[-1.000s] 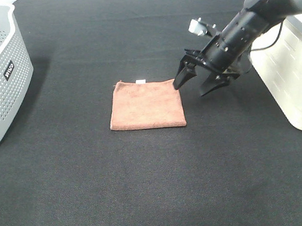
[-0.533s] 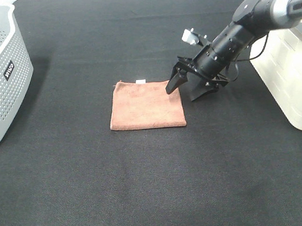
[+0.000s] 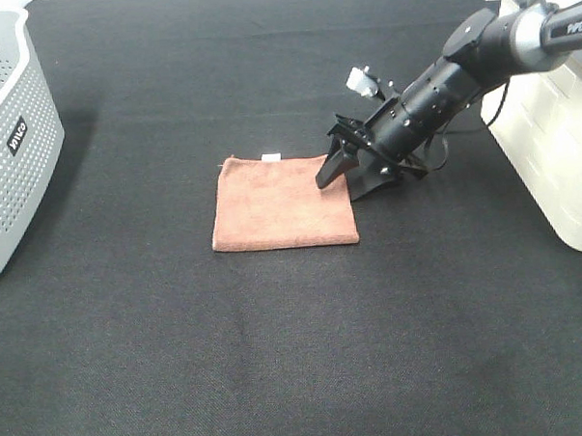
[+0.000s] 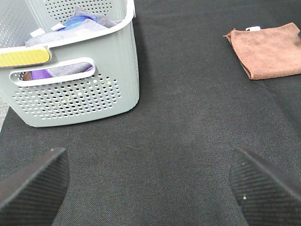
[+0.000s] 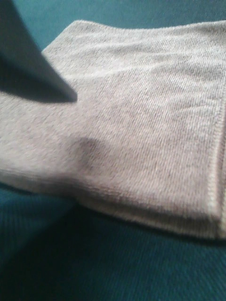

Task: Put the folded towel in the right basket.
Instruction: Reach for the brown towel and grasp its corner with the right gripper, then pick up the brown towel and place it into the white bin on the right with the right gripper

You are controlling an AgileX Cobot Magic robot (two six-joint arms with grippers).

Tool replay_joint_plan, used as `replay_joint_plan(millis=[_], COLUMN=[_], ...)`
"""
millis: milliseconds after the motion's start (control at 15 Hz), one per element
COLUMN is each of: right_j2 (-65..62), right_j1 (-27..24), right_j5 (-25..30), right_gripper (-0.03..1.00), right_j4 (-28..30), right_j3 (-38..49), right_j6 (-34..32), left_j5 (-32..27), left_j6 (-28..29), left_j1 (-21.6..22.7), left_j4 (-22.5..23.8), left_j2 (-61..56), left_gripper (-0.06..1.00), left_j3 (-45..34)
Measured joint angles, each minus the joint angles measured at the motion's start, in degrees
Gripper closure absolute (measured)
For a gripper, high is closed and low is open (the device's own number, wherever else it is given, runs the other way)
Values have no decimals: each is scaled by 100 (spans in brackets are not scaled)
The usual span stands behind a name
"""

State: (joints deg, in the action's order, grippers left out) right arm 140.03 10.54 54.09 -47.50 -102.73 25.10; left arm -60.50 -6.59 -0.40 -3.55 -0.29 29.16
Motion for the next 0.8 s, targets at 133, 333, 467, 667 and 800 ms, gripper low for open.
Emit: replay_joint_plan(millis=[133, 333, 467, 667, 800], right_j2=[40, 63, 63, 63, 23], right_j1=[0, 0, 0, 0, 6], right_j5=[-6, -23, 172, 710, 1089], right_gripper=[65, 96, 97, 97, 97], right_j4=[-183, -229, -52, 344, 779], right_j3=[11, -6, -258, -968, -1495], right_j6=[103, 103, 86, -258, -544], left_j5=[0, 0, 0, 0, 0], left_j6=[0, 0, 0, 0, 0], left_j1=[0, 0, 0, 0, 0], left_j4=[0, 0, 0, 0, 0], left_j2=[0, 0, 0, 0, 0], left_gripper=[7, 7, 7, 7, 7], left_j3=[0, 0, 0, 0, 0])
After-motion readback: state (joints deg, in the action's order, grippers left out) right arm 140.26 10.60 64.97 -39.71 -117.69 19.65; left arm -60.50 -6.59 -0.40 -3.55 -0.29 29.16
